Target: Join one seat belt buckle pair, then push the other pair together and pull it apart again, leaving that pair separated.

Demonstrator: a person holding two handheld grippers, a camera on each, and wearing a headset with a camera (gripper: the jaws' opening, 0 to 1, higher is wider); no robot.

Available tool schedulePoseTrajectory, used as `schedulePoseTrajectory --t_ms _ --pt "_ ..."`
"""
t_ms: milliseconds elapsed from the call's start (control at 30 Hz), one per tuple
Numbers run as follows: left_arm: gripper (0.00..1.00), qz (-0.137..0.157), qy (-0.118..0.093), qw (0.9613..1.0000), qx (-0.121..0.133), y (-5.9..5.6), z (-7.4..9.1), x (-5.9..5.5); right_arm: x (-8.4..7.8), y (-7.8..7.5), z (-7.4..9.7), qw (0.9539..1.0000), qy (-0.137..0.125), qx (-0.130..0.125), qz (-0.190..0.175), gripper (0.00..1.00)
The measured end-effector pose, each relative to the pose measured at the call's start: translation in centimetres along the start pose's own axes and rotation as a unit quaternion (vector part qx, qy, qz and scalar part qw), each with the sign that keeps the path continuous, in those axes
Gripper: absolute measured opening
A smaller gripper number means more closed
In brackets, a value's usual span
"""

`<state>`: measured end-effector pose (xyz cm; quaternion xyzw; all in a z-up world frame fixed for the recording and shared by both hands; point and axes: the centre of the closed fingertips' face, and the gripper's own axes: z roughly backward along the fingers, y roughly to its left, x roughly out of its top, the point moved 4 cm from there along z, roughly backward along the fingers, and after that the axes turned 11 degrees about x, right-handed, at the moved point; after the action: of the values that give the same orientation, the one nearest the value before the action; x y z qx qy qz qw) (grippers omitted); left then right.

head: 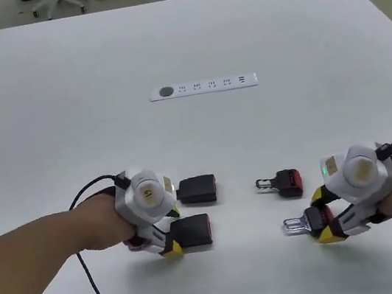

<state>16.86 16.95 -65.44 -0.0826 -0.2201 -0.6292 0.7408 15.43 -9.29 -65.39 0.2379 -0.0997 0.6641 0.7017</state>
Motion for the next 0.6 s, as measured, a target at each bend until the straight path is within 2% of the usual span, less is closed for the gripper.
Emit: schedulePoseTrajectory --t_ms 167,367,467,600 --pt "0.43 -0.006 0.001 1.0 -0.005 0.18 -0.32 -0.29 -0.88 -0.3 -0.03 0.9999 0.013 0.005 -0.003 0.36" --pt "0.43 -0.018 0.004 0.9998 -0.007 0.07 -0.31 0.02 -0.61 -0.37 0.06 0.9997 0.023 0.008 0.009 0.33" --pt "0.42 -0.023 0.006 0.9997 -0.009 0.01 -0.33 0.19 -0.45 -0.5 -0.04 0.9996 0.029 0.006 -0.002 0.33" --pt "0.33 -0.032 0.008 0.9993 -0.016 -0.22 -0.33 0.38 -0.43 -0.42 -0.06 0.999 0.044 0.002 0.009 0.33"
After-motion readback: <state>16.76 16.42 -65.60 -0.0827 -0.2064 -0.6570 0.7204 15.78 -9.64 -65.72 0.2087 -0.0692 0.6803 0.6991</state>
